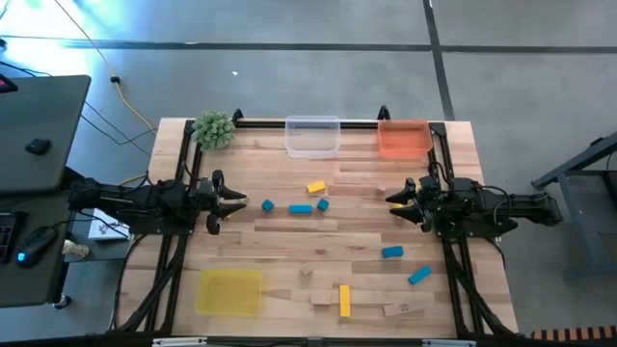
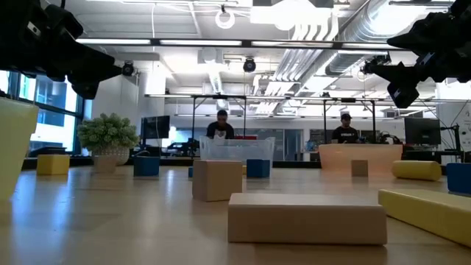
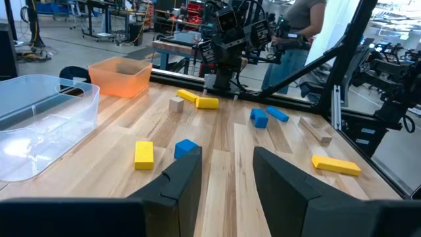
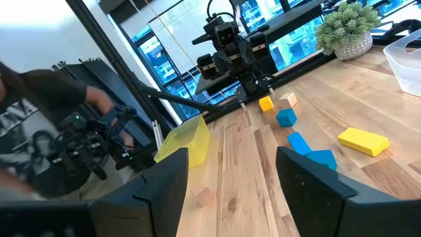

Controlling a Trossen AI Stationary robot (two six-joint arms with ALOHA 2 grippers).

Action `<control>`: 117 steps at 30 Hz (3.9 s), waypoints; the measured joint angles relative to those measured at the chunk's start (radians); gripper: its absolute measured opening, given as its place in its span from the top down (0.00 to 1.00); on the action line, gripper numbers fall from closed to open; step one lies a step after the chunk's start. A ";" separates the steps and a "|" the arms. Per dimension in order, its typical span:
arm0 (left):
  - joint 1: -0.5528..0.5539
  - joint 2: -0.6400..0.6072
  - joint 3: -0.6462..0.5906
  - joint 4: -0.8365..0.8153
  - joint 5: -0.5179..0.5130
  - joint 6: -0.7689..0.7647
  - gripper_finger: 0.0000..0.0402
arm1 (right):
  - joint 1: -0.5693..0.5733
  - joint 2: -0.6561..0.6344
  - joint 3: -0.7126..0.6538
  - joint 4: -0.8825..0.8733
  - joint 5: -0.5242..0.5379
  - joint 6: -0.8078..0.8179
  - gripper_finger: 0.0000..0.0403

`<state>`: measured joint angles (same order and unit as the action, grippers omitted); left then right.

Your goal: Sort & place blocks by color

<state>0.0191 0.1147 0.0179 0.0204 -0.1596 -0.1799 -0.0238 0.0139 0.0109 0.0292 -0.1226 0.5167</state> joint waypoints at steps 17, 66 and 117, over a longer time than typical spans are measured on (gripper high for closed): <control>0.000 0.000 0.000 0.000 0.000 0.000 0.69 | 0.000 0.000 0.000 0.000 0.000 0.000 0.45; 0.001 0.000 0.000 0.070 -0.083 -0.052 0.68 | 0.000 0.000 0.000 0.000 0.000 0.000 0.45; 0.001 0.684 0.737 -0.166 -0.431 0.119 0.49 | 0.000 0.000 0.000 0.000 0.000 0.000 0.45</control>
<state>0.0200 0.7990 0.7547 -0.1453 -0.5907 -0.0612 -0.0236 0.0135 0.0107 0.0292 -0.1226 0.5165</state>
